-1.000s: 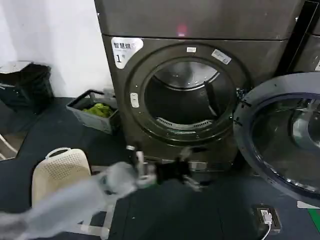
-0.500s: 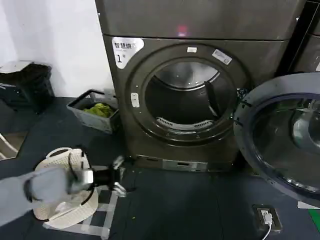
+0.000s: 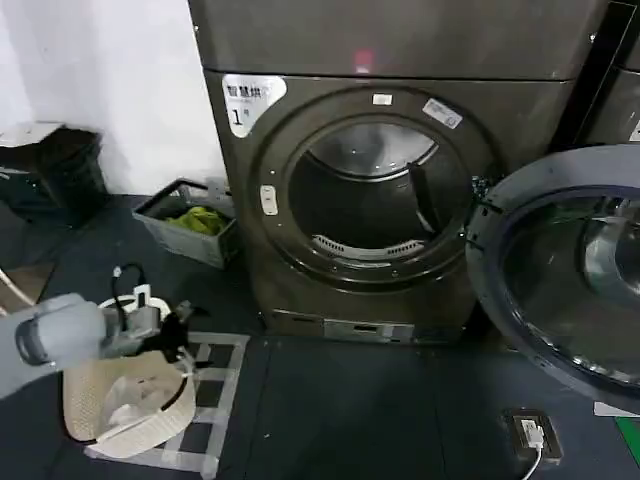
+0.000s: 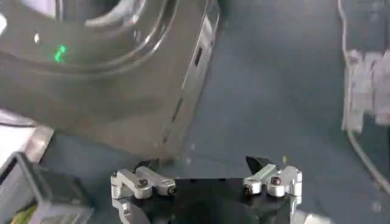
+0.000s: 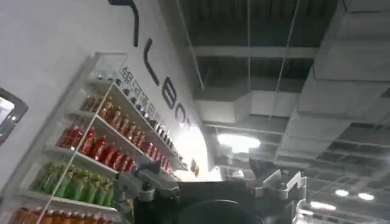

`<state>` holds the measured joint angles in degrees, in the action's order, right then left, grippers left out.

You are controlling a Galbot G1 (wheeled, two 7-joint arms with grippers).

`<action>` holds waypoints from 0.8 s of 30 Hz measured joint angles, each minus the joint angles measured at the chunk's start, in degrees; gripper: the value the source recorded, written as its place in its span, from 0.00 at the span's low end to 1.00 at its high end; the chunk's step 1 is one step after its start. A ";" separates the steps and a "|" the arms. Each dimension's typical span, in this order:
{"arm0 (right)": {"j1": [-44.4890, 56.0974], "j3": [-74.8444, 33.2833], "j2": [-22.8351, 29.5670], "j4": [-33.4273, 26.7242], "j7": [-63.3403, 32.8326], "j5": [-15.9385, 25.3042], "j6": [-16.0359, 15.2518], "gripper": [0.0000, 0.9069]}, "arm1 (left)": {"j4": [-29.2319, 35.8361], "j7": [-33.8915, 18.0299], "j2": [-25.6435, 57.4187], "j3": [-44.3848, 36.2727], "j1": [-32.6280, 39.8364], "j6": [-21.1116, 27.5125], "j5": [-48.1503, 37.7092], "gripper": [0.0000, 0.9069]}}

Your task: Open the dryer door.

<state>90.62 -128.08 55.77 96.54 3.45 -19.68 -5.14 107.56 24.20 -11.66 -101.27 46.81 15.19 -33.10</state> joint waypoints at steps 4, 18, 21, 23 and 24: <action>-0.05 -0.06 -0.28 -0.20 0.03 -0.21 -0.10 1.00 | -3.25 0.64 0.28 -5.25 4.69 -0.67 0.48 1.00; -0.15 -0.51 -1.14 -1.17 0.23 -0.06 -0.23 1.00 | -9.49 2.52 2.26 -21.73 16.08 -1.78 5.43 1.00; -0.38 -0.24 -1.04 -1.19 0.19 -0.03 -0.22 1.00 | -10.31 2.56 2.49 -24.33 17.94 -1.83 6.33 1.00; -0.29 -0.20 -0.90 -1.13 0.21 -0.02 -0.20 1.00 | -10.97 2.47 2.81 -25.41 18.47 -2.49 6.41 1.00; -0.19 -0.26 -0.91 -1.18 0.25 -0.02 -0.19 1.00 | -11.20 2.39 2.98 -25.84 18.70 -2.82 6.53 1.00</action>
<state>90.44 -128.34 54.86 95.36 3.71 -19.70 -5.32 96.36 26.59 -8.68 -127.11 65.51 12.36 -26.57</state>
